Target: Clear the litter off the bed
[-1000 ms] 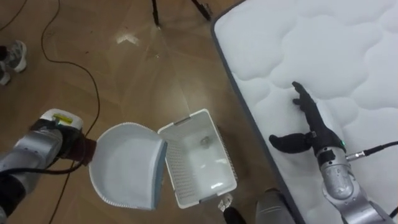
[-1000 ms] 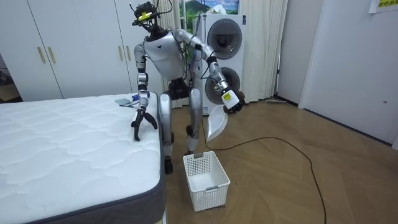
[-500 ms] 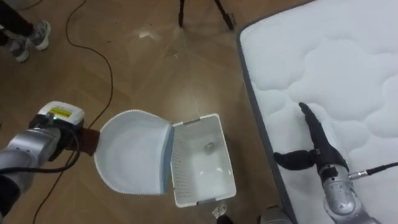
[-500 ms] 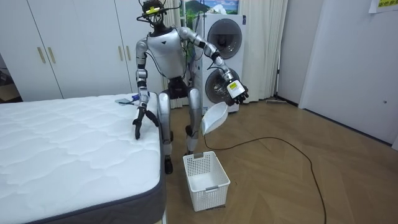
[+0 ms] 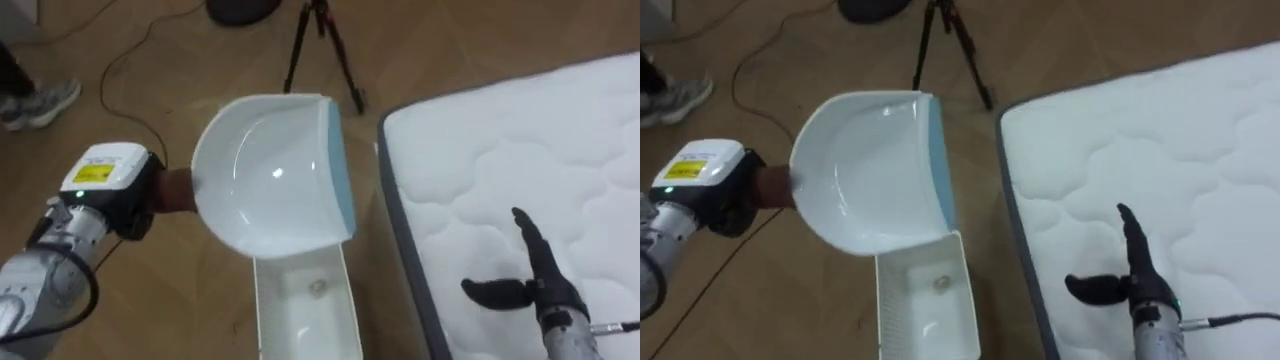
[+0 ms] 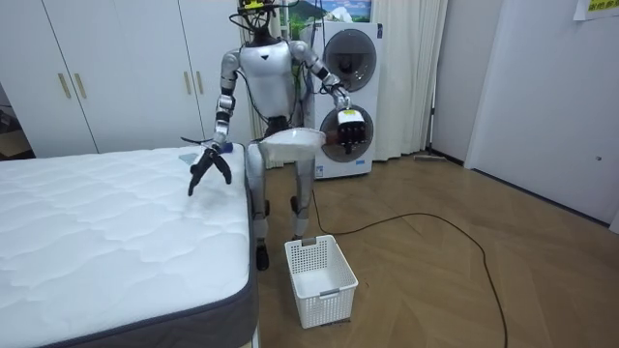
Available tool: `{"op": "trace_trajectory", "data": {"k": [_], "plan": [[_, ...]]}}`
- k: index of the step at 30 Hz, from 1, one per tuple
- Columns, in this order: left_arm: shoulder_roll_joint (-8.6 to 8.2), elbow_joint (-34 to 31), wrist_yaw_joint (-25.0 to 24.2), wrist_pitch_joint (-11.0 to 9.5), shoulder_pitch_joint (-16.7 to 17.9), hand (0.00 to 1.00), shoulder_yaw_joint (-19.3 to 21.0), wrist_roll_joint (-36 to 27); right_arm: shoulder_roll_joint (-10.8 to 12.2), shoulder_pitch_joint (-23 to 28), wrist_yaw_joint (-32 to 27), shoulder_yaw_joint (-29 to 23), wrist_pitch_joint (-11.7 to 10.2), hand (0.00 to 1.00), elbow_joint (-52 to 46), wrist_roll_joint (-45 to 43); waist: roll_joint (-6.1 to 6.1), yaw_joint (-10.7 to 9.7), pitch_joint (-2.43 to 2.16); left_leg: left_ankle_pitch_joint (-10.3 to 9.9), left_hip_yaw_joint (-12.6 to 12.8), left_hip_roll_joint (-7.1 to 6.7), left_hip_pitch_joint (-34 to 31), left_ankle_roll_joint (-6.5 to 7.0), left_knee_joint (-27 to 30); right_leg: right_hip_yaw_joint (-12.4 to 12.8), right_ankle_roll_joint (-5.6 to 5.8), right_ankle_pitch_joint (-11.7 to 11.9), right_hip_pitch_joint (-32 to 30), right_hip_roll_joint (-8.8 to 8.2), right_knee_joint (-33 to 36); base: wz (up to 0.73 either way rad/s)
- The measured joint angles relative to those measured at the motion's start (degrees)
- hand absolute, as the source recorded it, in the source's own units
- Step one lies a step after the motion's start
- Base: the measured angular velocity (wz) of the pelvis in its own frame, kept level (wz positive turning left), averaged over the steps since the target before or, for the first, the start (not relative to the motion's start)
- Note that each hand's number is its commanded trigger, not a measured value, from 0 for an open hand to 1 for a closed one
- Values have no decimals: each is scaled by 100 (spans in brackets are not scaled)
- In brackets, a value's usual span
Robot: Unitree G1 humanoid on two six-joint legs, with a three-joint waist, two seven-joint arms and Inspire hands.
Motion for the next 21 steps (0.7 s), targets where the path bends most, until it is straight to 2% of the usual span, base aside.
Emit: {"op": "trace_trajectory", "data": {"k": [1,2,4,5,6,7,8,9,10,11,12,13,14,15,16,17,18,19,20,21], "plan": [[-66,-25,1,-1,5,100,16,0,43,43,0,-74,1,0,-18,1,-30,-22,-1,-1,43,-1,64,2,-40,23,1,1,24,3,4,-50],[-187,-121,8,-26,75,100,83,-1,139,164,-4,-183,32,0,-110,1,-114,-57,-26,-8,200,-22,173,9,-102,63,1,12,28,22,26,-68],[-218,-339,21,-121,253,100,223,-142,190,359,16,-192,85,0,-407,-6,-216,-70,-34,-54,427,31,247,-1,-100,261,-9,103,22,133,-17,-88],[-233,-427,69,-154,396,100,298,-336,203,438,76,-221,95,0,-513,-29,-257,-66,-42,-67,713,101,339,-8,-125,327,-11,247,27,211,-122,-138],[-289,-607,156,-161,644,100,489,-396,264,426,107,-265,144,0,-569,-89,-295,21,-56,-67,1048,185,437,-8,-184,156,-84,464,39,258,-353,-165],[-342,-668,189,-163,724,100,580,-412,291,425,110,-286,169,0,-612,-91,-299,79,-58,-65,1206,237,468,-5,-193,-94,-145,628,64,258,-527,-190],[-443,-707,261,-170,797,100,708,-455,319,397,121,-293,203,0,-669,-91,-283,161,-64,-67,1592,409,518,1,-212,-816,-299,923,200,256,-834,-167],[-531,-706,273,-158,789,100,747,-519,347,389,120,-325,207,0,-674,-81,-264,204,-47,-99,2146,496,632,43,-318,-1621,-430,650,213,127,-390,-145],[-595,-714,281,-160,788,100,738,-582,344,407,100,-342,209,0,-674,-53,-260,210,-44,-97,2362,491,734,44,-375,-1939,-403,406,234,9,-5,-119],[-706,-735,343,-177,789,100,709,-744,328,395,73,-369,218,0,-669,-17,-247,253,-38,-97,2771,467,898,45,-466,-2335,-279,20,283,-270,763,-102],[-810,-766,404,-178,786,100,707,-970,353,379,25,-372,201,0,-670,-21,-248,250,-44,-99,3139,453,957,48,-480,-2573,-143,-249,406,-594,1361,-98],[-859,-782,448,-177,785,100,710,-1095,367,371,4,-368,191,0,-667,-14,-253,264,-47,-100,3285,437,982,49,-506,-2642,-83,-341,491,-750,1595,-98],[-970,-859,543,-165,784,100,708,-1340,378,365,-61,-329,182,0,-661,32,-295,387,-47,-101,3552,387,1020,51,-525,-2688,-2,-408,649,-1010,1776,-129],[-1095,-920,626,-158,787,100,712,-1576,397,356,-82,-260,183,0,-640,75,-394,541,-31,-106,3846,383,992,60,-451,-2689,60,-449,793,-1245,1578,-150],[-1148,-918,656,-152,796,100,717,-1728,412,334,-76,-189,183,0,-636,85,-433,638,-4,-113,3843,404,983,72,-388,-2687,145,-490,805,-1246,1363,-187],[-1266,-915,662,-131,881,100,768,-1933,397,271,-5,-11,183,0,-627,64,-458,777,19,-107,3236,436,920,78,-334,-2741,133,-522,842,-1119,990,-208],[-1367,-915,662,-110,958,100,856,-2004,403,179,48,153,182,0,-631,59,-422,822,7,-63,2524,483,807,6,-241,-2607,84,-473,993,-920,443,-202],[-1374,-917,660,-103,954,100,863,-2007,410,159,70,200,183,0,-653,59,-444,805,-1,-53,2286,507,717,-14,-154,-2540,48,-443,1125,-825,158,-175],[-1386,-905,659,-113,900,100,871,-2007,404,118,125,234,190,0,-711,28,-482,764,15,-54,2023,562,571,-49,-36,-2450,-13,-397,1198,-703,-248,-112],[-1466,-899,652,-120,875,100,860,-2004,410,106,182,224,227,0,-710,20,-483,541,19,-1,1878,637,531,-153,38,-2338,-66,-245,1178,-584,-375,-89]]}}
